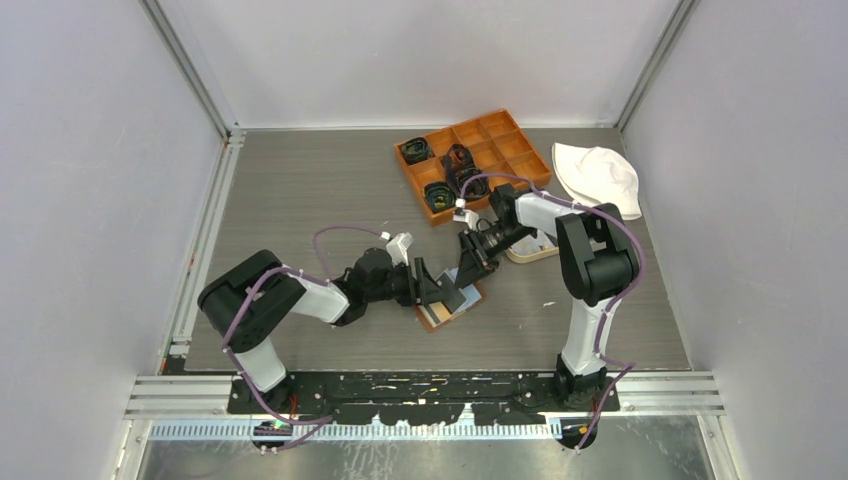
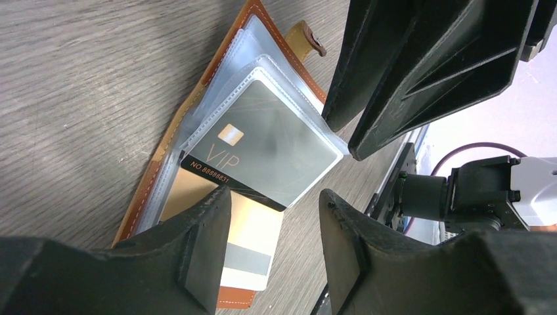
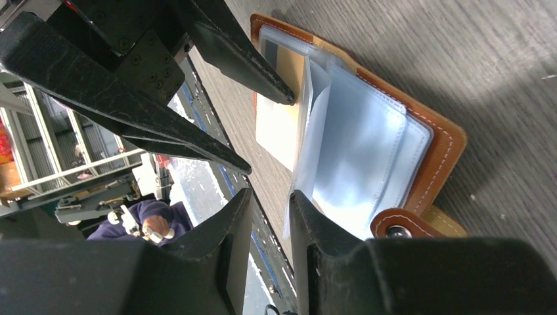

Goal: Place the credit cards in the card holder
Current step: Turn over the card slot in the card holder.

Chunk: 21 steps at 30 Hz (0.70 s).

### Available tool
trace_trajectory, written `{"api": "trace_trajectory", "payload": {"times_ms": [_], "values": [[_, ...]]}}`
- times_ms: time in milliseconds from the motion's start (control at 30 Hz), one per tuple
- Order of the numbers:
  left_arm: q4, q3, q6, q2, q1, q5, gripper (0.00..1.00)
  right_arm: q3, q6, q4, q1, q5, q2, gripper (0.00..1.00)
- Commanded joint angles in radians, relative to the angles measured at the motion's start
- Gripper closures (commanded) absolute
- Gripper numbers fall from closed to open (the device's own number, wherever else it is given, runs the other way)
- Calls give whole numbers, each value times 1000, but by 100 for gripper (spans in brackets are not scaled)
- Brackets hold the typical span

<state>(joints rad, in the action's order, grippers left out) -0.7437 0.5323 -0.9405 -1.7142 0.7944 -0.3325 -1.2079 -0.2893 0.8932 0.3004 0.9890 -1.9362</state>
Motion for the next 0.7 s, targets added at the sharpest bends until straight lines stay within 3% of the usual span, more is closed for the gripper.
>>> {"api": "trace_trajectory", "payload": {"times_ms": [0, 233, 667], "values": [[-38, -6, -4, 31, -8, 22, 48, -6, 2, -3, 17, 48, 17, 66], [-61, -27, -12, 48, -9, 39, 52, -25, -34, 29, 70, 96, 13, 67], [-128, -100, -21, 111, -10, 62, 48, -22, -39, 12, 130, 52, 30, 67]]}}
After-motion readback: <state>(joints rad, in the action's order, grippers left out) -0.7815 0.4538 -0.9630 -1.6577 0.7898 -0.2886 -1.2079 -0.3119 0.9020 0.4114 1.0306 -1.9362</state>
